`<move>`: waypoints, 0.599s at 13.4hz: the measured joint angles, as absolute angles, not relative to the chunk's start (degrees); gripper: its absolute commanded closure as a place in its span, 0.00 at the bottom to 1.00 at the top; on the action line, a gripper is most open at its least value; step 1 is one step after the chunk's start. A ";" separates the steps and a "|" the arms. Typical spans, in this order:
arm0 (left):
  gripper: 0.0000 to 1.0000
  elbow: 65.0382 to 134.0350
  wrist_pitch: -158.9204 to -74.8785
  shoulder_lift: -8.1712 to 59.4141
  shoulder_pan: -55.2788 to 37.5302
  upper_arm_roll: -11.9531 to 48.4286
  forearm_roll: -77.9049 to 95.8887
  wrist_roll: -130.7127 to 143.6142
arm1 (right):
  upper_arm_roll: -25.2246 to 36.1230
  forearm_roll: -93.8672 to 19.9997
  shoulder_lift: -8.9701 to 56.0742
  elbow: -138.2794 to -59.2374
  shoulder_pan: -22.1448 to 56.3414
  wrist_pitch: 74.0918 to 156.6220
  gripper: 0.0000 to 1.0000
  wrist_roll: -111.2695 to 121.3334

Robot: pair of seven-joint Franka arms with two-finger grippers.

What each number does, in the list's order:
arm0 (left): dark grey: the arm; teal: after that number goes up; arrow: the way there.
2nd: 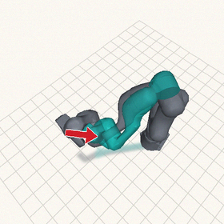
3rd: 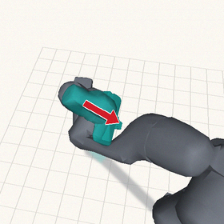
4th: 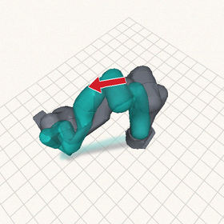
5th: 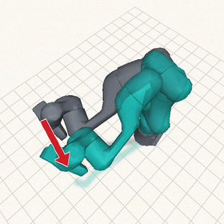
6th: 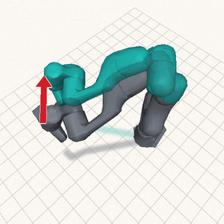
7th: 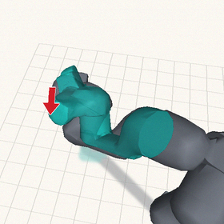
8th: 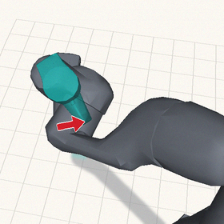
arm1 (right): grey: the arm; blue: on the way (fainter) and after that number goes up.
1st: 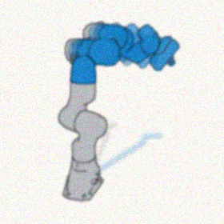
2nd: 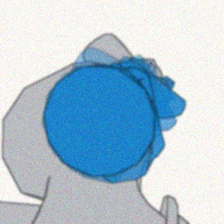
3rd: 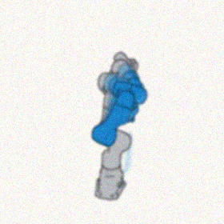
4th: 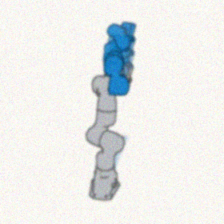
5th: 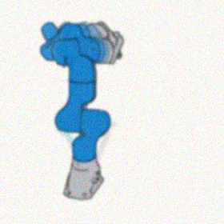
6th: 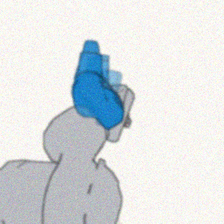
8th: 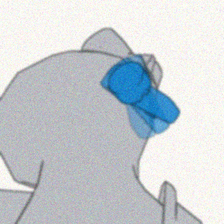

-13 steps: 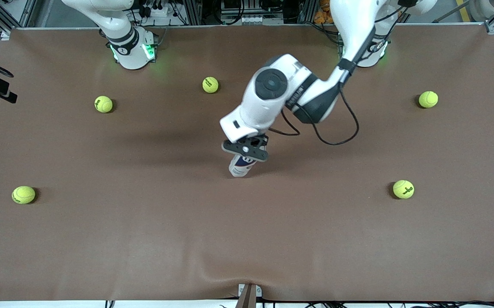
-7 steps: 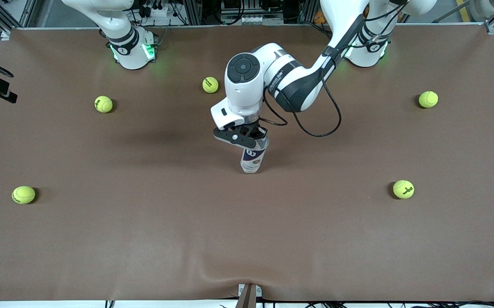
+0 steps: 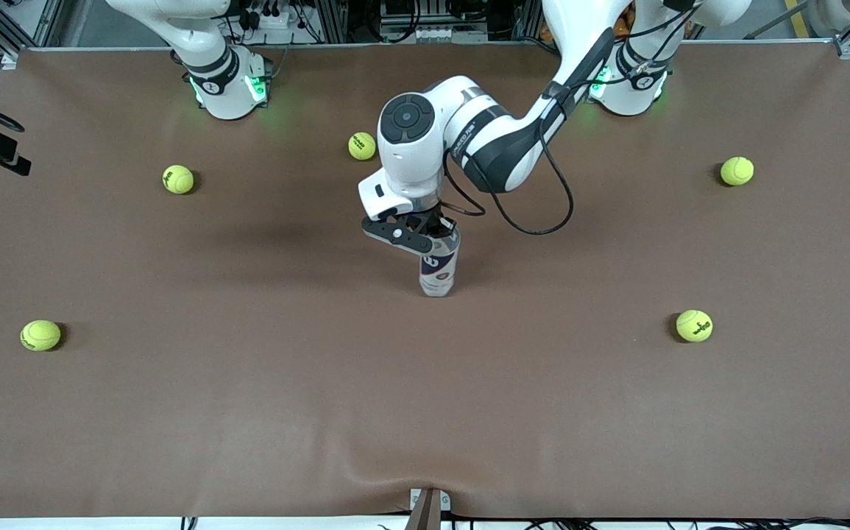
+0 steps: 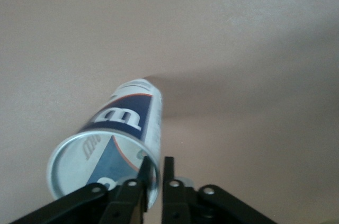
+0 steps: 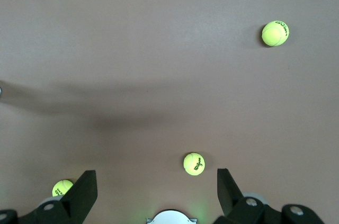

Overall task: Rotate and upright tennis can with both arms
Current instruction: 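Lower the upright can onto the table with the left gripper, then open the left gripper and raise it away from the can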

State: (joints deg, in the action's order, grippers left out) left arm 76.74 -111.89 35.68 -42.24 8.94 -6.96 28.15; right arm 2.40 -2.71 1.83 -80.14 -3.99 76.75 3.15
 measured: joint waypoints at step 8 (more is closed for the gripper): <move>0.00 74.16 -111.87 35.42 -41.96 8.90 -6.96 28.13 | 2.50 -2.71 1.83 -80.15 -4.21 76.64 0.00 3.16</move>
State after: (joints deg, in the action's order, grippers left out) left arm 74.16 -111.87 35.42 -41.96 8.90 -6.96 28.13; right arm 2.50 -2.71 1.83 -80.15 -4.21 76.64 3.16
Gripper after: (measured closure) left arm 0.009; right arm 0.000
